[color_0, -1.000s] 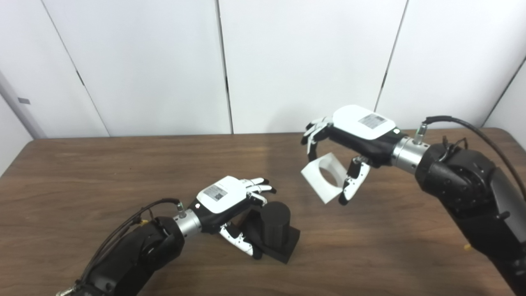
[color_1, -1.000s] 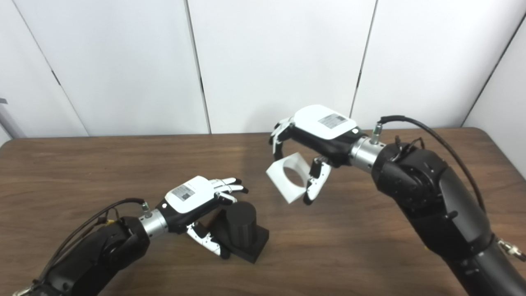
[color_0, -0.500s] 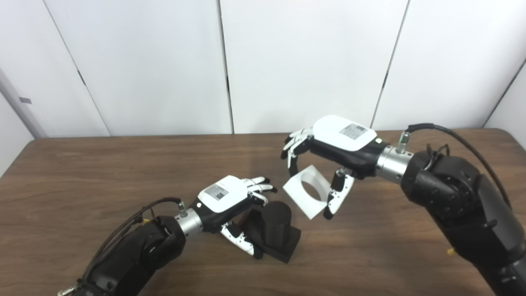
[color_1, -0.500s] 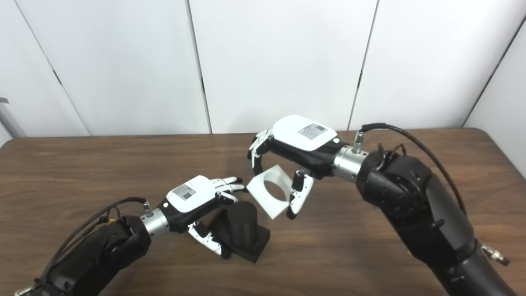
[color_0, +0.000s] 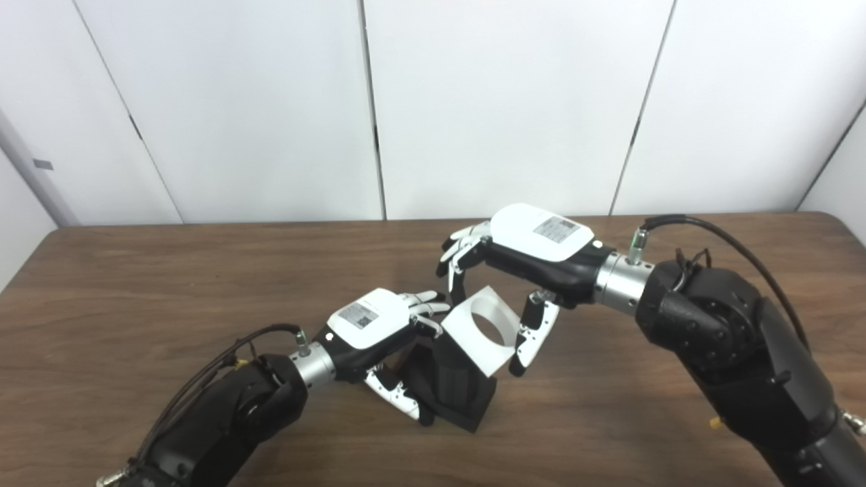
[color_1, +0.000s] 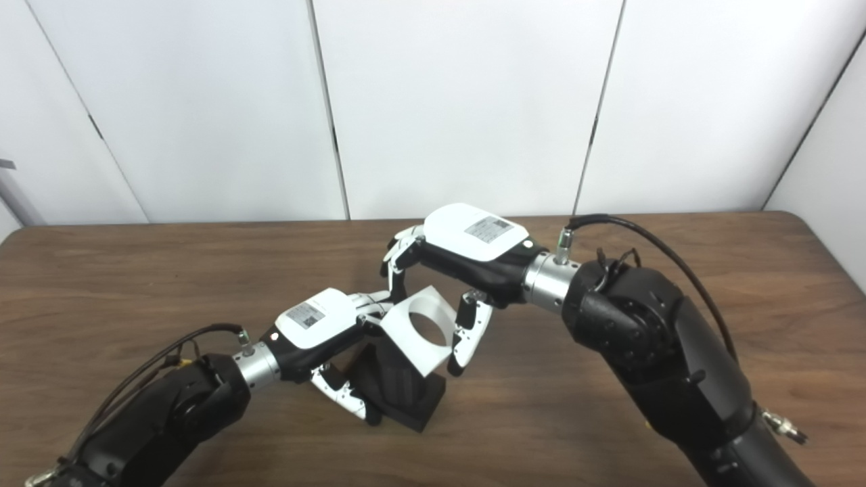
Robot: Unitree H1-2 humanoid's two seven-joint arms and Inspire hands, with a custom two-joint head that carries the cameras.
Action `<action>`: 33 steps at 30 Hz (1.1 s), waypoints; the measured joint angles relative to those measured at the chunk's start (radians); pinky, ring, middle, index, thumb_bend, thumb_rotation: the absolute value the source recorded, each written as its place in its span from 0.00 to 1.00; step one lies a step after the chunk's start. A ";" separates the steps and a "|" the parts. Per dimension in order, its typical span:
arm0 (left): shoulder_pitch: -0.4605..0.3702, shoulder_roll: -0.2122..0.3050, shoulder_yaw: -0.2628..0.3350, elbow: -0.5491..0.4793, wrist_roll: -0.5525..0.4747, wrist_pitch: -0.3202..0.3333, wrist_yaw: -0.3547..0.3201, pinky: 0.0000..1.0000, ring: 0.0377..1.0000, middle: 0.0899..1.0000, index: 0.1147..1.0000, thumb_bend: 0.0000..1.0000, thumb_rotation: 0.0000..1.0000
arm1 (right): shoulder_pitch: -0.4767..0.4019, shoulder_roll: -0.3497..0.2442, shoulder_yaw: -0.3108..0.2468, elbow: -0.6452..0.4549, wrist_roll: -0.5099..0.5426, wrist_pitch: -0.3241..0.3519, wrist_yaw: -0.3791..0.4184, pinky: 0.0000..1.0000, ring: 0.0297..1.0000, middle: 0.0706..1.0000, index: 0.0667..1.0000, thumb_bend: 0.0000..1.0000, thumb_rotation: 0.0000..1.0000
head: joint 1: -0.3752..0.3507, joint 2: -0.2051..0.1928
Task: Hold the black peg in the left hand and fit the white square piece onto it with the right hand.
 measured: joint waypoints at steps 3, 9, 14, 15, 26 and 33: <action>0.000 0.000 0.000 -0.001 0.000 0.001 0.000 0.87 0.95 0.89 0.42 0.52 0.07 | 0.000 0.000 0.000 0.003 -0.002 0.000 0.000 0.84 0.85 0.73 0.44 0.52 0.14 | 0.000 0.000; 0.000 0.000 0.000 -0.005 0.000 0.006 -0.006 0.88 0.96 0.90 0.42 0.52 0.07 | 0.005 0.002 -0.001 0.009 -0.003 0.000 0.000 0.83 0.85 0.73 0.44 0.52 0.14 | 0.002 0.002; 0.001 0.000 0.000 -0.012 0.000 0.012 -0.013 0.88 0.96 0.90 0.42 0.52 0.07 | 0.009 0.011 0.000 0.019 -0.002 0.000 0.000 0.82 0.85 0.73 0.44 0.52 0.14 | 0.005 0.003; 0.001 0.000 0.000 -0.012 0.000 0.013 -0.014 0.88 0.96 0.90 0.42 0.52 0.07 | 0.009 0.013 0.000 0.022 -0.002 0.000 0.000 0.82 0.85 0.73 0.44 0.52 0.14 | 0.005 0.003; 0.002 -0.001 0.001 -0.016 0.000 0.013 -0.015 0.87 0.95 0.89 0.42 0.52 0.07 | 0.014 0.025 0.008 0.043 -0.004 -0.001 -0.001 0.81 0.84 0.74 0.44 0.52 0.14 | 0.011 0.009; 0.002 -0.002 0.002 -0.022 0.000 0.018 -0.022 0.88 0.96 0.90 0.42 0.52 0.08 | 0.020 0.034 0.010 0.072 -0.005 -0.002 -0.003 0.81 0.84 0.74 0.44 0.52 0.14 | 0.018 0.011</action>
